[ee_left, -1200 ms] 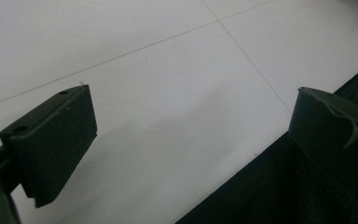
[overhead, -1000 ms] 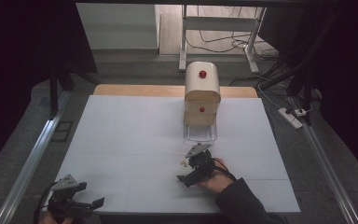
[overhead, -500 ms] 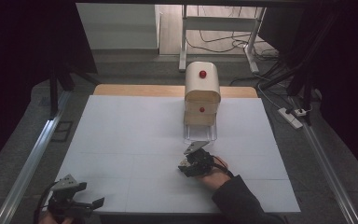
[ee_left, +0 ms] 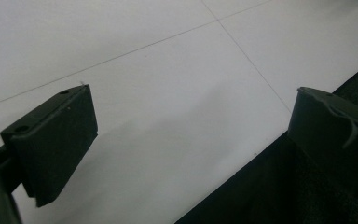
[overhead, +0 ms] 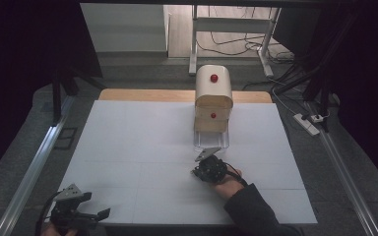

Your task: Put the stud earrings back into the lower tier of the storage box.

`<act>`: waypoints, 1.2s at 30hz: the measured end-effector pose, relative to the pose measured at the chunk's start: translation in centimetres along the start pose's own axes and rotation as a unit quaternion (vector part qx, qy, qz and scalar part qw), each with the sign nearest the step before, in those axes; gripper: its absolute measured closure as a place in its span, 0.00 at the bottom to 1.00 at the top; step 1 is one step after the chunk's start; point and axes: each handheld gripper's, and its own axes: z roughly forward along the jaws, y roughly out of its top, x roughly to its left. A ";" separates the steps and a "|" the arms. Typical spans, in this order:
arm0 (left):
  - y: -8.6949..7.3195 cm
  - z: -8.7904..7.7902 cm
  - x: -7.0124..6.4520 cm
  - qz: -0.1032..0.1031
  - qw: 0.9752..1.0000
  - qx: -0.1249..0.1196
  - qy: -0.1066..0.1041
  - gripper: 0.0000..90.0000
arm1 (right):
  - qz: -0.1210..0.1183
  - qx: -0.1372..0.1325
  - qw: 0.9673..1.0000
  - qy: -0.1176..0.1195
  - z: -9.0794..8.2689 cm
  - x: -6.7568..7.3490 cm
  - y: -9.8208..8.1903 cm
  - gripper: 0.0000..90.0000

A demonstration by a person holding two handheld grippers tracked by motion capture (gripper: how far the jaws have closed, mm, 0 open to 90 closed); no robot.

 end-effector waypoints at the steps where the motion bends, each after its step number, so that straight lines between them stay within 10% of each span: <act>1: 0.0 0.0 0.0 0.000 1.000 0.000 0.000 0.02 | 0.000 -0.002 1.000 0.000 0.0 0.0 0.0 0.91; 36: 0.0 0.0 0.0 -0.002 1.000 0.000 0.001 0.02 | 0.010 -0.058 0.998 0.025 -3.6 -1.9 0.9 0.92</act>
